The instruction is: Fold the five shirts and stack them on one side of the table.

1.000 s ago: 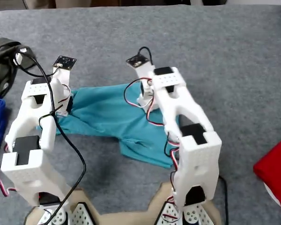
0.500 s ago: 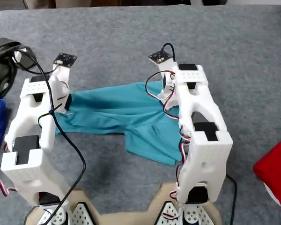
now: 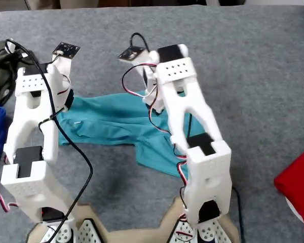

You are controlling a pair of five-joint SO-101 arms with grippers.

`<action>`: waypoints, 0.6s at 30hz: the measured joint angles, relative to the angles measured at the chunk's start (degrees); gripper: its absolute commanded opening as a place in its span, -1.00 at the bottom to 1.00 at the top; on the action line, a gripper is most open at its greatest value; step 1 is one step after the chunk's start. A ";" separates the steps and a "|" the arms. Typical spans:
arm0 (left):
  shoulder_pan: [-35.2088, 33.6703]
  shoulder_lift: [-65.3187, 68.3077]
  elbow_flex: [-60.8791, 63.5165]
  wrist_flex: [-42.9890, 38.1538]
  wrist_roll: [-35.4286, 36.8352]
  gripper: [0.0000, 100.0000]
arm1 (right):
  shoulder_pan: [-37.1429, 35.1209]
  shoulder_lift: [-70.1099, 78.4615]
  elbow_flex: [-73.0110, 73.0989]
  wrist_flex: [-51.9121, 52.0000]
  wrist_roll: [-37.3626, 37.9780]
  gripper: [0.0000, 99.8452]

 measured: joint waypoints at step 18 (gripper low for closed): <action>2.20 -40.00 24.26 9.67 -0.53 -0.96 | -0.62 -26.73 44.31 -12.48 8.44 -0.74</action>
